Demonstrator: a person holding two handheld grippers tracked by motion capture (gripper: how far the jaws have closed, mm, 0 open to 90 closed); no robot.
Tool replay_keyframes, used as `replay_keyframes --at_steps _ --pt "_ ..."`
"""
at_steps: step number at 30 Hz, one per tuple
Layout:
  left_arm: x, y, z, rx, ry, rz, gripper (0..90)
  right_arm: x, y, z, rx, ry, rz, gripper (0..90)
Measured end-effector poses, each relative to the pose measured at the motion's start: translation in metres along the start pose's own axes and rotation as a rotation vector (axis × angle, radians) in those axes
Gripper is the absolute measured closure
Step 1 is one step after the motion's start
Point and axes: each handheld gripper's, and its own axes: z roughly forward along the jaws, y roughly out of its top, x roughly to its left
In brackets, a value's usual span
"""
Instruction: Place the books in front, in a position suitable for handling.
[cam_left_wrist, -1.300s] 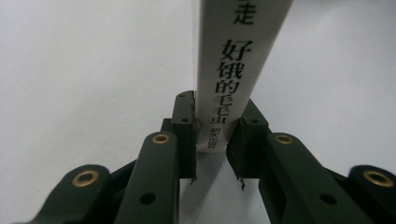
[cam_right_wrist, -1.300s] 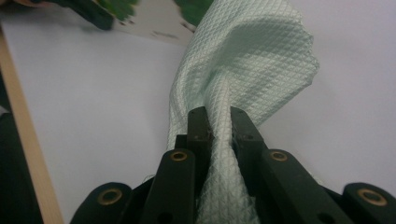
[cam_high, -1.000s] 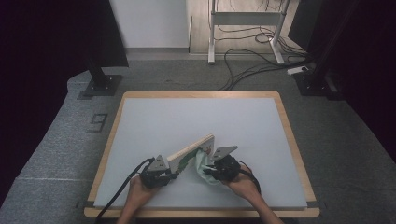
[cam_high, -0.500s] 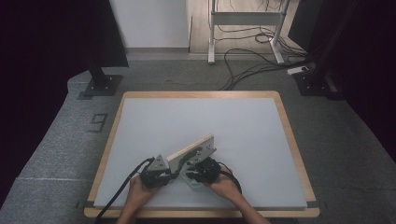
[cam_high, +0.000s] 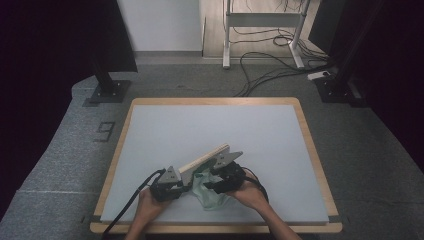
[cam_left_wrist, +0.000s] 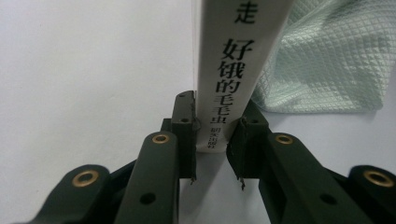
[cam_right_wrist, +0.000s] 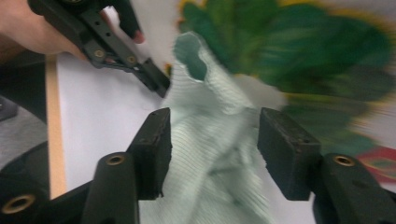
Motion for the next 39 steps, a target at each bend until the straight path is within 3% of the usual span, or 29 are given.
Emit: replay_keyframes --at_steps 5,11,16,19,24,26,27,34,36,39 --pt "0.0 0.0 0.0 -0.001 0.0 -0.001 73.3 -0.018 -0.009 -0.023 -0.014 -0.097 0.024 35.6" --pt "0.001 0.0 0.0 0.001 -0.002 -0.003 73.2 -0.045 -0.017 -0.04 -0.052 -0.163 0.068 25.3" --pt "0.001 0.0 0.0 0.0 -0.004 -0.005 73.2 -0.064 -0.013 -0.038 -0.072 -0.158 0.057 21.0" --pt "0.001 0.0 0.0 0.002 -0.002 -0.002 73.1 -0.072 -0.007 -0.03 -0.078 -0.13 0.028 20.7" --pt "0.0 0.0 0.0 0.004 0.001 0.004 72.6 -0.078 0.001 -0.02 -0.086 -0.09 -0.012 21.5" --pt "-0.001 0.0 0.0 0.003 0.008 0.004 72.1 -0.079 0.003 -0.019 -0.098 -0.066 -0.026 25.6" --pt "-0.001 0.0 0.0 0.003 0.015 0.005 70.9 -0.078 0.004 -0.019 -0.103 -0.049 -0.036 31.8" --pt "-0.003 0.0 -0.002 -0.011 0.059 0.0 57.7 -0.077 0.004 -0.019 -0.123 -0.059 -0.028 34.4" --pt "-0.003 -0.001 -0.003 -0.029 0.062 -0.01 51.5 -0.077 0.003 -0.019 -0.129 -0.058 -0.024 34.6" --pt "-0.004 -0.005 -0.011 -0.044 0.052 -0.056 45.8 -0.077 0.003 -0.02 -0.13 -0.062 -0.02 34.6"
